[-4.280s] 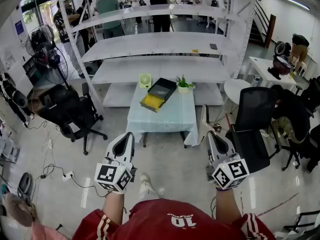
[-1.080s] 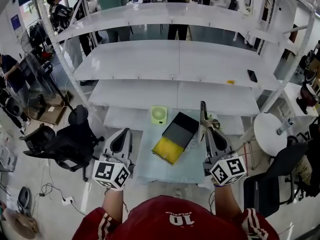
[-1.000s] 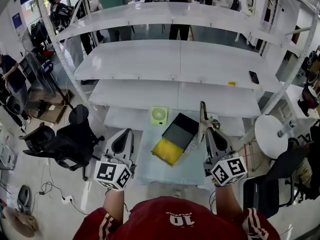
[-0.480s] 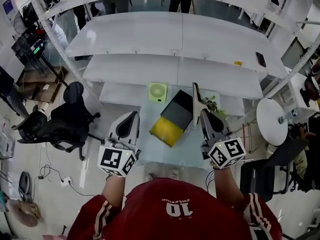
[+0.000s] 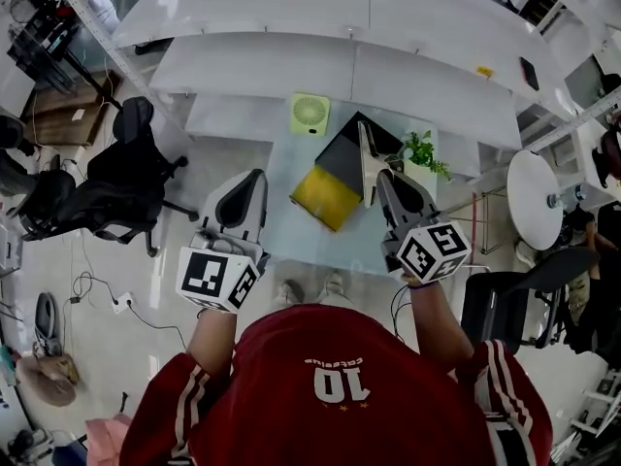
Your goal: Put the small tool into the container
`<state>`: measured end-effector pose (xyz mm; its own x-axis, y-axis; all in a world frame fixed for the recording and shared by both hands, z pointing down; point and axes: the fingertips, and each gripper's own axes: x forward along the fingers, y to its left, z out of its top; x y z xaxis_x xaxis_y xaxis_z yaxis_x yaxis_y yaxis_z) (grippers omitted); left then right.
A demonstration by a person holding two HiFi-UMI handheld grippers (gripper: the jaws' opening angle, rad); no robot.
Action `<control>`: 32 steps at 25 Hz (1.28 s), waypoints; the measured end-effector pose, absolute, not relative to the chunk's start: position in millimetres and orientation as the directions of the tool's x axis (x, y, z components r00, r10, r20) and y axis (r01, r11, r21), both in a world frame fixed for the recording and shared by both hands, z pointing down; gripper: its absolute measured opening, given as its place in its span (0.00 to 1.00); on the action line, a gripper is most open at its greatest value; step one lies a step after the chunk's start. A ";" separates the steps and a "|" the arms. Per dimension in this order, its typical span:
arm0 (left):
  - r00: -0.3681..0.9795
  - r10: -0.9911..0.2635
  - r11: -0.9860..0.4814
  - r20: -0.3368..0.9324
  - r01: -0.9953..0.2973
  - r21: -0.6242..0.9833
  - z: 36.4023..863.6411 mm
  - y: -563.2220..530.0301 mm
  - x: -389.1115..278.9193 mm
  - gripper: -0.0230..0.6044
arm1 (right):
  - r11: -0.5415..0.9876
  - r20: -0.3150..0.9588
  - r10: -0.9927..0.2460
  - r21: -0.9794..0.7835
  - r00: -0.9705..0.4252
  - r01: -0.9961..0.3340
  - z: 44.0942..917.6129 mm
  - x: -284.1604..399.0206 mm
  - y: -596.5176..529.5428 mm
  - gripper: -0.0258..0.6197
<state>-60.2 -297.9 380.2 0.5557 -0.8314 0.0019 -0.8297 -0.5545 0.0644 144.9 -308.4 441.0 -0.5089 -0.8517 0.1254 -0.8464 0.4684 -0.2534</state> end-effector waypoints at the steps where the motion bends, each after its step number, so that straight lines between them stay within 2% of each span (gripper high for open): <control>1: 0.556 -0.831 -0.554 0.004 -0.829 0.067 382.4 -298.4 -60.7 0.04 | 0.467 0.140 -0.847 -0.264 -0.513 -0.844 449.5 142.8 -310.0 0.06; 11: 0.554 -0.832 -0.554 0.037 -0.832 -0.005 397.5 -296.9 -53.1 0.04 | 0.477 0.263 -0.799 -0.271 -0.541 -0.836 522.8 125.7 -320.2 0.06; 19: 0.537 -0.841 -0.538 0.061 -0.843 0.000 407.5 -300.5 -53.0 0.04 | 0.473 0.326 -0.763 -0.309 -0.559 -0.825 573.2 112.9 -331.9 0.06; 32: 0.516 -0.849 -0.502 0.117 -0.855 0.129 444.4 -325.5 -42.6 0.04 | 0.432 0.397 -0.707 -0.411 -0.584 -0.803 652.1 110.3 -365.4 0.06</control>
<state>-42.6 -325.5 444.4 0.5156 -0.8488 0.1173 -0.8553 -0.5018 0.1288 110.3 -365.4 652.1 -0.5844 -0.7074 0.3975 -0.8026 0.4319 -0.4115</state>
